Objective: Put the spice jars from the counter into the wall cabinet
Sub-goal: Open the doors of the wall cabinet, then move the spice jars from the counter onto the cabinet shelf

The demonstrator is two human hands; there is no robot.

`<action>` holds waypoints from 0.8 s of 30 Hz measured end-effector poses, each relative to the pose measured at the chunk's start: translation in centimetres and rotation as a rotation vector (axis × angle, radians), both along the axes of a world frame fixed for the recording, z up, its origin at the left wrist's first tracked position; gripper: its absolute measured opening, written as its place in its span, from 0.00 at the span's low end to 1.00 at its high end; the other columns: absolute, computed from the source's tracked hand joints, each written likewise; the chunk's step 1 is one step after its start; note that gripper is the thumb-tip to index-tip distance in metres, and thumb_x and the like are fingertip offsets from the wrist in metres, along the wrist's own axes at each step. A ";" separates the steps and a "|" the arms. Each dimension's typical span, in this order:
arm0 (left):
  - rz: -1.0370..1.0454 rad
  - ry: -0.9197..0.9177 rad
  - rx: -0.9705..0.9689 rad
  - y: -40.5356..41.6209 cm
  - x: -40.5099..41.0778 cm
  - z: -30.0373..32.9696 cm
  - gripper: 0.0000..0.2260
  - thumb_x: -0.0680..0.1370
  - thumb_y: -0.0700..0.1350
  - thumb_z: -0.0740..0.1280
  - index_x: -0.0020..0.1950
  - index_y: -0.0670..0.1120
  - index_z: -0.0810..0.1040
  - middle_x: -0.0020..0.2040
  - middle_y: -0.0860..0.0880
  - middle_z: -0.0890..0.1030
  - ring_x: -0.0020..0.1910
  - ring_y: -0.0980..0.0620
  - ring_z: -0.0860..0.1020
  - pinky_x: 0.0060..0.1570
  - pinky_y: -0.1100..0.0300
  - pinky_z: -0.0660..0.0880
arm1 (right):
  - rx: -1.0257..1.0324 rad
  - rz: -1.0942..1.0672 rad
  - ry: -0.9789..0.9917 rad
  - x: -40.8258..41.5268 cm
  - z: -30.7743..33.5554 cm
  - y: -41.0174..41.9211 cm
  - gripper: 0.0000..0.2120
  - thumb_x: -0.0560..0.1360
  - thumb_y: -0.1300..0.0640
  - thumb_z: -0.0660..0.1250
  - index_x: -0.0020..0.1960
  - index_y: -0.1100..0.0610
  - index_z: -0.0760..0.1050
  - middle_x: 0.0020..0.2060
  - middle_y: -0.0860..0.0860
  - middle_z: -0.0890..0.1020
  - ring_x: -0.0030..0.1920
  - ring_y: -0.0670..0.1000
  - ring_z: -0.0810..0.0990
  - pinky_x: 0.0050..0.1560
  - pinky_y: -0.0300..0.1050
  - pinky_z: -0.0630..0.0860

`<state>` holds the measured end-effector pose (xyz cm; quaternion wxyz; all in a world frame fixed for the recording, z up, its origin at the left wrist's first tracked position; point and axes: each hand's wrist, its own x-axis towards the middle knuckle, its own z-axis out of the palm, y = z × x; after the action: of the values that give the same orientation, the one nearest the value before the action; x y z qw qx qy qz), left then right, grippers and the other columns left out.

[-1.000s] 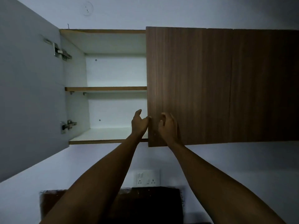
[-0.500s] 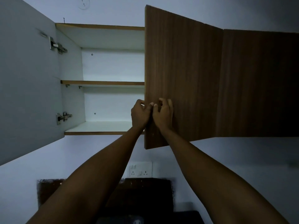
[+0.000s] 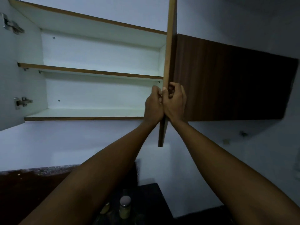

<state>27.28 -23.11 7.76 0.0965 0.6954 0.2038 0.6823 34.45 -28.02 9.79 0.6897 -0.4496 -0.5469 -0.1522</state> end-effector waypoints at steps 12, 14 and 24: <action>-0.273 0.078 0.064 -3.1 15.9 -1.1 0.03 0.80 0.40 0.69 0.53 0.42 0.77 0.43 0.48 0.82 0.40 0.54 0.81 0.40 0.57 0.81 | 0.004 -0.116 0.187 14.8 -0.1 -5.3 0.15 0.79 0.58 0.68 0.65 0.57 0.76 0.57 0.51 0.82 0.55 0.48 0.83 0.57 0.47 0.83; -0.289 0.063 0.046 -3.6 17.0 -1.7 0.05 0.80 0.39 0.68 0.54 0.40 0.78 0.46 0.48 0.83 0.43 0.55 0.81 0.43 0.64 0.80 | -0.031 -0.110 0.208 15.5 -0.4 -5.6 0.18 0.79 0.60 0.67 0.69 0.57 0.74 0.61 0.52 0.81 0.60 0.50 0.81 0.61 0.50 0.82; -0.136 0.099 -0.119 -3.3 12.9 -10.9 0.04 0.81 0.42 0.65 0.47 0.48 0.75 0.40 0.60 0.76 0.39 0.63 0.76 0.40 0.69 0.72 | -0.109 -0.084 -0.193 11.8 -9.1 -4.2 0.24 0.76 0.67 0.59 0.71 0.58 0.73 0.65 0.51 0.79 0.67 0.48 0.76 0.69 0.42 0.73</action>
<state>40.14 -26.36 -3.18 0.1735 0.7338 0.2005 0.6255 46.22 -32.19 0.73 0.6014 -0.4922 -0.5989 -0.1933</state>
